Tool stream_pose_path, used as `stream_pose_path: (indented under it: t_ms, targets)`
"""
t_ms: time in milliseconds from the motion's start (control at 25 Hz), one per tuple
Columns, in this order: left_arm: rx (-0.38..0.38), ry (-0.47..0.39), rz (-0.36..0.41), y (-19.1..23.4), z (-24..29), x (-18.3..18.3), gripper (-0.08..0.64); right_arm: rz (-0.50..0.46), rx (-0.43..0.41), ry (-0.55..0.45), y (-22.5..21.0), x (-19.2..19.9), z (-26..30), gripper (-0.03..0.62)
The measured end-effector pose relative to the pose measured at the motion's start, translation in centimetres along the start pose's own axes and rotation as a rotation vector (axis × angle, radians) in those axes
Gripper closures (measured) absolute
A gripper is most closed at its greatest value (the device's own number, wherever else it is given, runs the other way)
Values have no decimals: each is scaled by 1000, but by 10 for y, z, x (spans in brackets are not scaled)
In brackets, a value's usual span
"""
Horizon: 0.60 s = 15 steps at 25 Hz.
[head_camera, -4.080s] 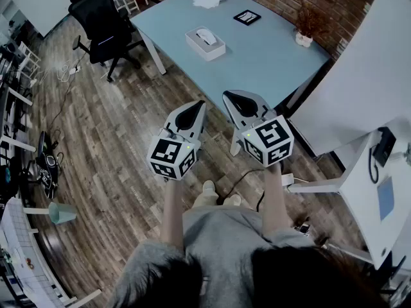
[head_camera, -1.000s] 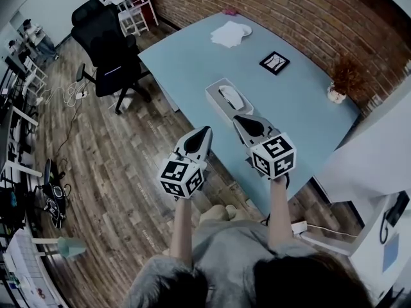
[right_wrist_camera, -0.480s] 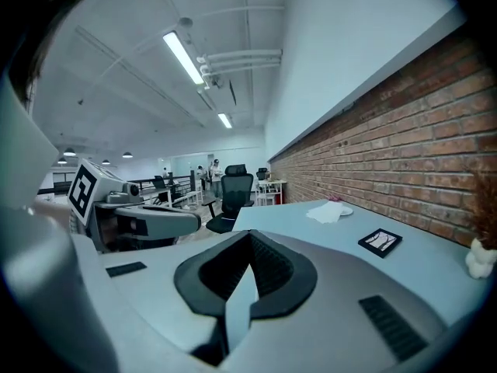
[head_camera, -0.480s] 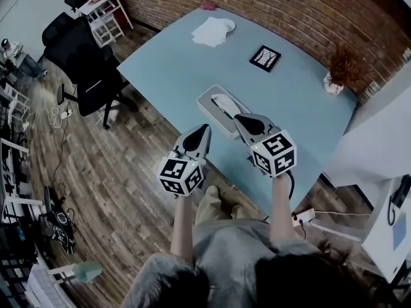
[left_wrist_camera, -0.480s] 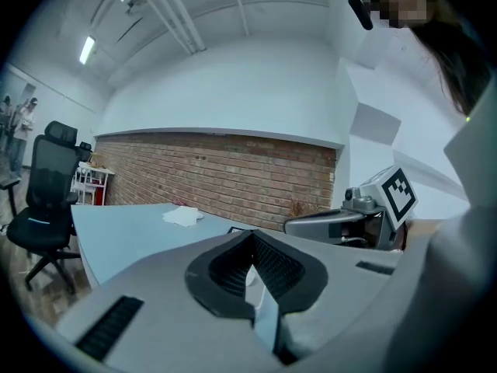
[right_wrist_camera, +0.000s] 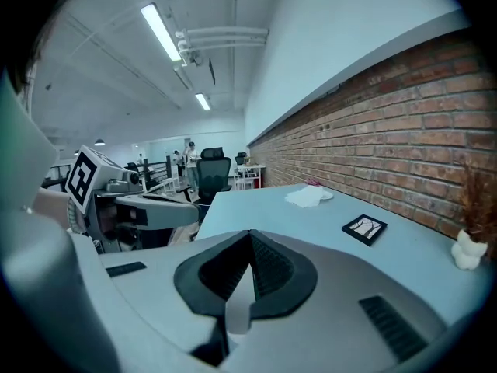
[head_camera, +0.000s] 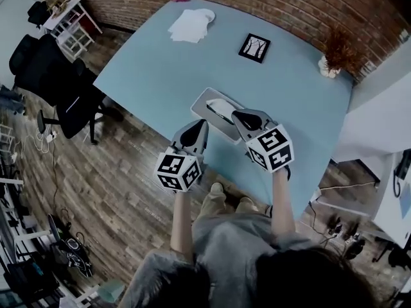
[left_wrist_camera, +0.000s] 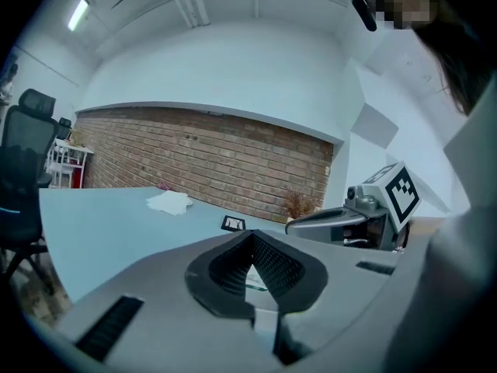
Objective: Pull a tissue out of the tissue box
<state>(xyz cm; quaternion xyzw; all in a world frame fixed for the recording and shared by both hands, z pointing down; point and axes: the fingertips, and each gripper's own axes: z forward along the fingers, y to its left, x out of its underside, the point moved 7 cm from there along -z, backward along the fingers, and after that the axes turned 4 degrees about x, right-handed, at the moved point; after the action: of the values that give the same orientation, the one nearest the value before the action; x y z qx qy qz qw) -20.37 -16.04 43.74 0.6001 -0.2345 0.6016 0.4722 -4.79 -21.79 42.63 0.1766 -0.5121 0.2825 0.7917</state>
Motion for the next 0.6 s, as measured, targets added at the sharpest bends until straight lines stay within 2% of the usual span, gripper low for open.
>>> stream_pose_path:
  t_ms: [320, 600]
  targets:
    - [111, 87, -17, 31, 24, 14, 557, 59, 83, 82, -8, 9, 30, 593]
    - [142, 110, -41, 39, 40, 21, 557, 99, 100, 131, -20, 18, 40, 592]
